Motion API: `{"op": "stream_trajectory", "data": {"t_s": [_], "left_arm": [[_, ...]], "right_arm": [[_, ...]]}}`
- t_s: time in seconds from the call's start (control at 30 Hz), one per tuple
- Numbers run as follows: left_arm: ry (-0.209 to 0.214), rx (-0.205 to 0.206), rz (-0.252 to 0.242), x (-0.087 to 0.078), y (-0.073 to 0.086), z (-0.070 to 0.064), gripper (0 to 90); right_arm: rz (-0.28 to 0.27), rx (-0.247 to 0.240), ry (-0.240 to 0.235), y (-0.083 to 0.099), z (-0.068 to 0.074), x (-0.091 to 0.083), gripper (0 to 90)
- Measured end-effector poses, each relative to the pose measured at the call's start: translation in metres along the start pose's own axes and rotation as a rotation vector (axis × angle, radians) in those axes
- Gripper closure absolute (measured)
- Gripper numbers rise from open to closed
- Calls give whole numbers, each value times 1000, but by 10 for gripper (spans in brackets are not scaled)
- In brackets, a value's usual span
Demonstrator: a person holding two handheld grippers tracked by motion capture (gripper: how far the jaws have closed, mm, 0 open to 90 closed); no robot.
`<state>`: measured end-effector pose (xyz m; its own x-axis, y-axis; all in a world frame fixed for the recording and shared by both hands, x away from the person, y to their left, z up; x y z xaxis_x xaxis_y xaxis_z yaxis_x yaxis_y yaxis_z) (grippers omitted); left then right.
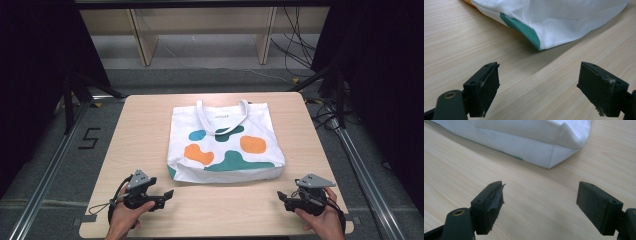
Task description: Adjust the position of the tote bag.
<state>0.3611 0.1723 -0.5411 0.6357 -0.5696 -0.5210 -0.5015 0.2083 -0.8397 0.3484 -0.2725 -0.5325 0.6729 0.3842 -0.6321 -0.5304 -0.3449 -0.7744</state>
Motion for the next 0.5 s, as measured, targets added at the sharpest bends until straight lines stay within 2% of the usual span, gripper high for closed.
{"op": "stream_trajectory", "data": {"t_s": [0.03, 0.07, 0.1, 0.17, 0.2, 0.23, 0.27, 0.3, 0.33, 0.4, 0.43, 0.5], "left_arm": [[1, -21, -4, 2, 0, 0, 171], [0, 4, 15, 1, 0, 3, 177], [-3, -29, -6, 3, -1, 2, 184], [-2, -51, -10, 4, -3, 2, 204], [-4, -34, -10, 4, -4, 3, 211], [-4, -34, -10, 4, -4, 3, 215], [-1, -31, -7, 5, -5, 3, 224], [0, -36, -14, 6, -6, 4, 229], [-3, -42, -20, 8, -7, 5, 230], [-4, -29, -12, 9, -7, 6, 268], [-7, -44, -22, 11, -8, 5, 266], [-1, -23, -18, 13, -10, 7, 266]], "right_arm": [[-2, -2, -4, 0, 0, 1, 228], [1, -1, -15, 1, 0, 1, 228], [-1, -10, 2, 1, -2, 1, 229], [-5, -14, 5, 1, -1, 2, 232], [-8, -9, -11, 1, 0, 3, 233], [12, 12, -15, 1, 2, 2, 235], [5, -33, -9, 1, 0, 4, 239], [-1, -20, 6, 1, 0, 4, 241], [12, -12, 0, 1, 0, 4, 242], [14, -21, 4, 1, 0, 4, 246], [12, -25, 5, 1, 0, 4, 248], [5, -23, 4, 1, 0, 5, 251]]}}
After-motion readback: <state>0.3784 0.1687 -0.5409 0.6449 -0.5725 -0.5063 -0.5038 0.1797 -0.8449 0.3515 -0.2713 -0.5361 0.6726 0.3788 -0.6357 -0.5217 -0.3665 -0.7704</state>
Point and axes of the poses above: each handheld gripper's, and its own axes: x roughly forward along the jaws, y roughly out of its underside, z roughly to its left, the point moved 6 cm from there along x, roughly forward along the jaws, and after that the axes turned 4 degrees about -z, right-handed, at the moved point
